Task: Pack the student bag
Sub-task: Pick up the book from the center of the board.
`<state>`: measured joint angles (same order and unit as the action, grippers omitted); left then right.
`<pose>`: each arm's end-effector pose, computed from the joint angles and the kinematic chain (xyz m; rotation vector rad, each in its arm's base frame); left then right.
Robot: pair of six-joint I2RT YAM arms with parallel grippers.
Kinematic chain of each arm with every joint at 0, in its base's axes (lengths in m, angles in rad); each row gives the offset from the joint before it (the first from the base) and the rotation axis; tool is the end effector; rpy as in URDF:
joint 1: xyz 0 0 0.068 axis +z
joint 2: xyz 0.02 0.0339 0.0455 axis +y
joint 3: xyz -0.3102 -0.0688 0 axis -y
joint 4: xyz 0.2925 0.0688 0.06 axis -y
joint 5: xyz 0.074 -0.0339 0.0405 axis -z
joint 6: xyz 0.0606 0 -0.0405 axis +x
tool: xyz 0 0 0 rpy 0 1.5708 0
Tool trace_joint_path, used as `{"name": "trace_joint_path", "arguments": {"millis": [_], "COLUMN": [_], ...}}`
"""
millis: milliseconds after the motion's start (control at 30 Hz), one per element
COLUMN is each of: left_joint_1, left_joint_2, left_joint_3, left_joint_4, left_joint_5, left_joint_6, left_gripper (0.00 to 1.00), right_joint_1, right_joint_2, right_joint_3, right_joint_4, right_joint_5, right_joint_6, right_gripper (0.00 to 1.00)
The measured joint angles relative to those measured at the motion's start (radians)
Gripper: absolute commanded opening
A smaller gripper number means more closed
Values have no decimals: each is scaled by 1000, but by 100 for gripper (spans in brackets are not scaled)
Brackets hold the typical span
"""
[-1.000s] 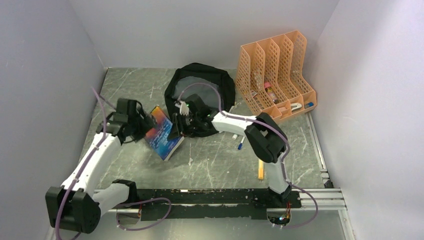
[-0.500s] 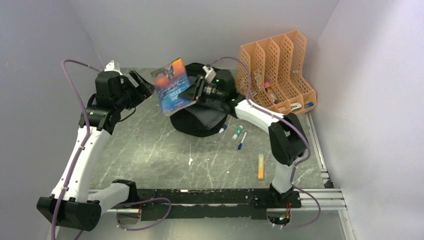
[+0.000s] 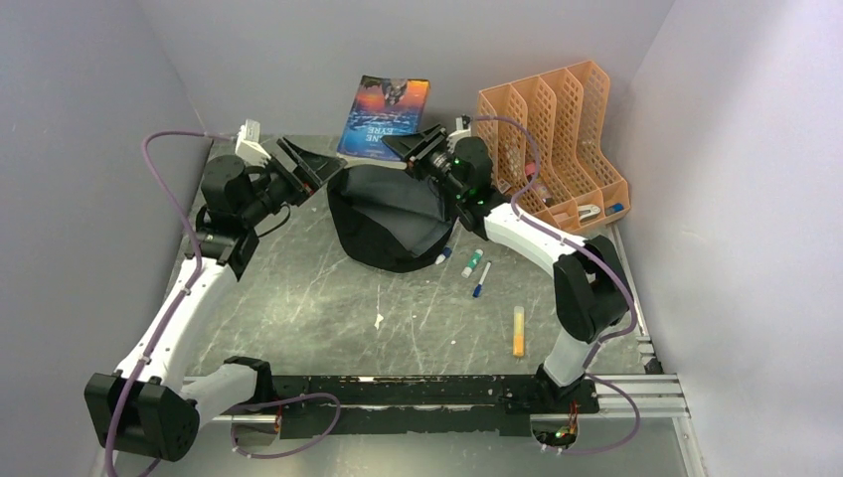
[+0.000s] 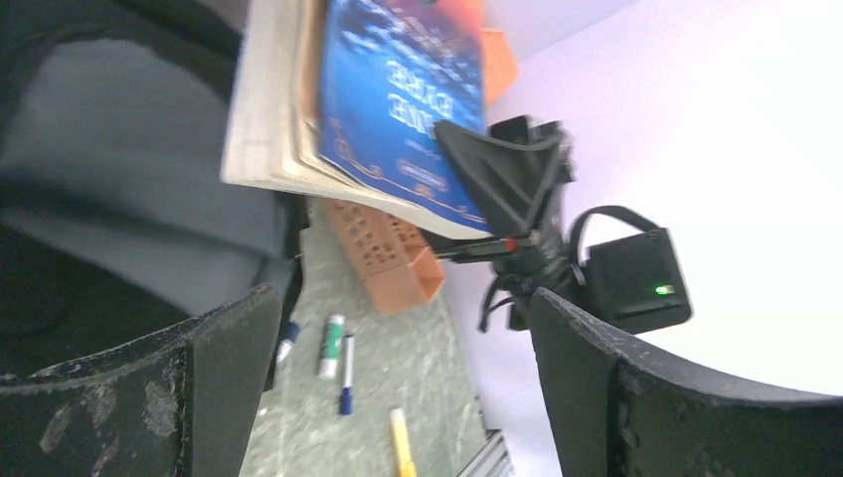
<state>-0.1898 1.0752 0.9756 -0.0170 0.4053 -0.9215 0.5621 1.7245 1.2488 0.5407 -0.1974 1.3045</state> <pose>0.2884 -0.0797 0.4019 -0.3348 1.7889 -1.1527 0.4067 0.2702 0.3481 0.4596 1.6873 1.5939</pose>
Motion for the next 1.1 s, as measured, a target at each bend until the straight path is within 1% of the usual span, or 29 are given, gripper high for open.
{"name": "trace_joint_path", "arguments": {"millis": [200, 367, 500, 833, 1100], "left_joint_1": [-60, -175, -233, -280, -288], "left_joint_2": [7, 23, 51, 163, 218], "left_joint_3": [-71, -99, -119, -118, -80], "left_joint_4": [239, 332, 406, 493, 546], "left_joint_5": [-8, -91, -154, -255, -309], "left_joint_6": [-121, -173, -214, -250, -280], "left_gripper": [98, 98, 98, 98, 98], "right_joint_1": [24, 36, 50, 81, 101], "right_joint_2": [-11, -32, -55, -133, -147], "right_joint_3": [-6, -31, -52, -78, -79], "right_joint_4": [-19, -25, -37, -38, -38], "right_joint_5": [167, 230, 253, 266, 266], "right_joint_6": [84, 135, 152, 165, 167], "right_gripper": [0, 0, 0, 0, 0]}}
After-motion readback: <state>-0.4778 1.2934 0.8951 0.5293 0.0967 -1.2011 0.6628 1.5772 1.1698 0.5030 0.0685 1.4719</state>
